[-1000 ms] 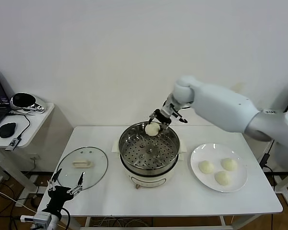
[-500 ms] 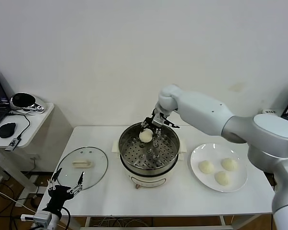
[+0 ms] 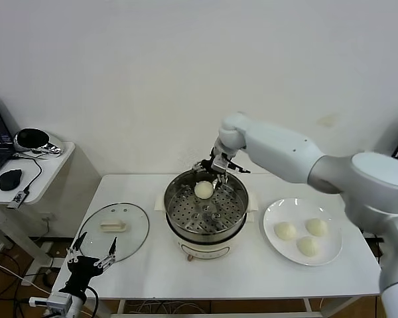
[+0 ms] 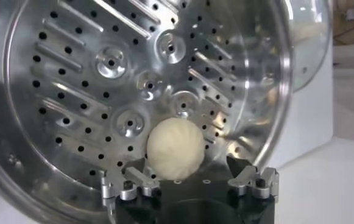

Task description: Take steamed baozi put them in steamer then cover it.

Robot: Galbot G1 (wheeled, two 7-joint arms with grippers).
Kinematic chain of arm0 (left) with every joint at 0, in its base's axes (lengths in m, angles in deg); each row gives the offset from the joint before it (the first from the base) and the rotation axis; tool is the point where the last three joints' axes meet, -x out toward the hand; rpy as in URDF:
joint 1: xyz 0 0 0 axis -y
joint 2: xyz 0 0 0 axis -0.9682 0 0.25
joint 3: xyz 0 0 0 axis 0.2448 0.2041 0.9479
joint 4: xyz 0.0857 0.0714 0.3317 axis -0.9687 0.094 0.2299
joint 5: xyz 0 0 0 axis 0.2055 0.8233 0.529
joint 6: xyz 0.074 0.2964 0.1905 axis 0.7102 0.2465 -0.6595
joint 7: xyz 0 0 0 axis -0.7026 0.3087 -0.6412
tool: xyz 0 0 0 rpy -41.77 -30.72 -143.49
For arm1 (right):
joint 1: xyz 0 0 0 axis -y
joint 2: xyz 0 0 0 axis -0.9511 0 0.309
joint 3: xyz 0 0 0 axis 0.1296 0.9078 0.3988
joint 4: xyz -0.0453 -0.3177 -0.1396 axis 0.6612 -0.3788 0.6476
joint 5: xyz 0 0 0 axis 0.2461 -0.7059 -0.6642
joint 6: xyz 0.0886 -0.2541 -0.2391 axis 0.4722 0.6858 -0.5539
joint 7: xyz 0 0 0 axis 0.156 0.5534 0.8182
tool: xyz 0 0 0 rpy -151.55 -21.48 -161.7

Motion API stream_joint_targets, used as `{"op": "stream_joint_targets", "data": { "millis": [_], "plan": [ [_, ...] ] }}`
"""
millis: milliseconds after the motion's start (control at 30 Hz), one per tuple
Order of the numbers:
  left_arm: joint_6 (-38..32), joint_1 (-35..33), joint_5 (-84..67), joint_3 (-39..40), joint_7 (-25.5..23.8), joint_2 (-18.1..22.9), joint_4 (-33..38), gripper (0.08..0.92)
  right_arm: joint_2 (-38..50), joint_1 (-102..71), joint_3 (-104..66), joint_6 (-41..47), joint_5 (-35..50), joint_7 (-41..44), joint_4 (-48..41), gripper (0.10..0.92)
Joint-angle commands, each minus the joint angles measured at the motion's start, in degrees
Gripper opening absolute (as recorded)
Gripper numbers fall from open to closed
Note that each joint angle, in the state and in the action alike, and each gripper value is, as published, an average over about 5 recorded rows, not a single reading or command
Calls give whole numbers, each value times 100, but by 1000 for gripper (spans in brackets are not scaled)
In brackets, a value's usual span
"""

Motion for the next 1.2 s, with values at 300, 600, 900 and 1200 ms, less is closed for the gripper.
{"op": "stream_joint_targets", "data": {
  "millis": [300, 600, 900, 1200],
  "plan": [
    [6, -4, -17, 15, -11, -84, 87, 823, 4047, 879, 490, 4478, 1467, 315, 3587, 823],
    [-1, -18, -19, 51, -17, -129, 118, 823, 4921, -1069, -677, 3756, 293, 456, 3352, 823],
    [7, -45, 13, 35, -19, -93, 135, 823, 4337, -3095, -2227, 3280, -364, 525, 2190, 823],
    [21, -84, 56, -28, -26, -55, 93, 823, 3347, -3396, -2424, 3035, -686, 554, 1323, 823]
  ]
}}
